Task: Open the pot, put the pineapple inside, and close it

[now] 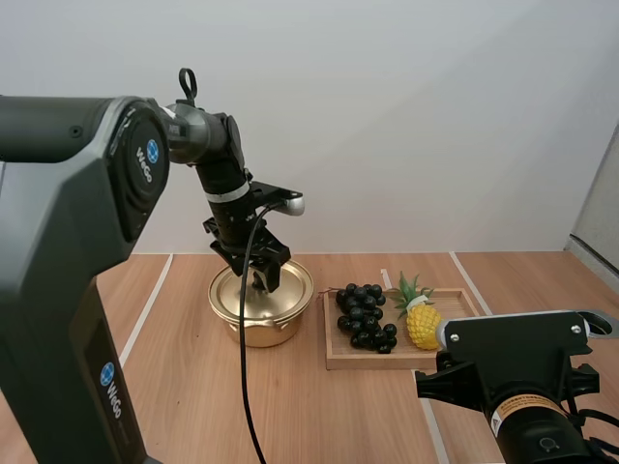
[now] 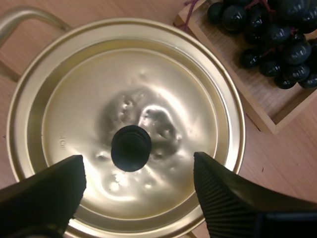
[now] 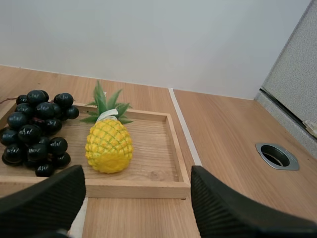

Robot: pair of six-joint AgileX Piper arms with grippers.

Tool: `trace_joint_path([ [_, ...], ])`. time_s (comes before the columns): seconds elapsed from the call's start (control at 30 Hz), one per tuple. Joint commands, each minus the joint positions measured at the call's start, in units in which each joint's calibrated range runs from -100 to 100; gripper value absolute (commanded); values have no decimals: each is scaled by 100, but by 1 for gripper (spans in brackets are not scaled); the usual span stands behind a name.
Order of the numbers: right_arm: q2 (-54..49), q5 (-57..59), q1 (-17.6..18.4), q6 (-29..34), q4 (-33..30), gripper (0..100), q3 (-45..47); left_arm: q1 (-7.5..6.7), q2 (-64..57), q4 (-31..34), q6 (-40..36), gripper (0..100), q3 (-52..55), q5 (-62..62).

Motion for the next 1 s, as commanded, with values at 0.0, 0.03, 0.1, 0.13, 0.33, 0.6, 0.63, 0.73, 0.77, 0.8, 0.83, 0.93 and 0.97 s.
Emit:
trace_joint_path([
  [0.0,-30,22,-19,-13,-62,100,0,-19,91,-44,21,71,-36,7],
  [0.03,-30,22,-19,-13,-62,100,0,-19,109,-44,21,56,-36,7],
  [0.1,-30,21,-19,-13,-76,100,0,-19,123,-44,21,27,-36,7],
  [0.13,-30,21,-19,-13,-88,100,0,-19,123,-44,21,10,-36,7],
  [0.33,-30,84,-19,-13,-100,100,0,-19,-99,-44,220,0,-48,-105],
  [0.6,-30,84,-19,-13,-100,100,0,-19,-1009,-55,435,0,-356,-50],
  [0.63,-30,84,-19,-13,-100,100,0,-19,-1122,-55,435,0,-461,-50],
  [0.73,-30,84,-19,-13,-100,100,0,-19,-1514,-55,426,0,-1029,-95],
  [0.77,-30,84,-19,-13,-100,100,0,-19,-1634,-55,390,0,-1299,-164],
  [0.8,-30,84,-19,-13,-100,100,0,-19,-1750,-55,299,0,-1595,-301],
  [0.83,-30,84,-19,-13,-100,100,0,-19,-1834,-55,197,0,-1846,-466],
  [0.93,-30,84,-19,-13,-100,100,0,-19,-2113,-44,-198,0,-2838,-1300],
  [0.97,-30,84,-19,-13,-100,100,0,-19,-2201,-44,-353,0,-3161,-1701],
])
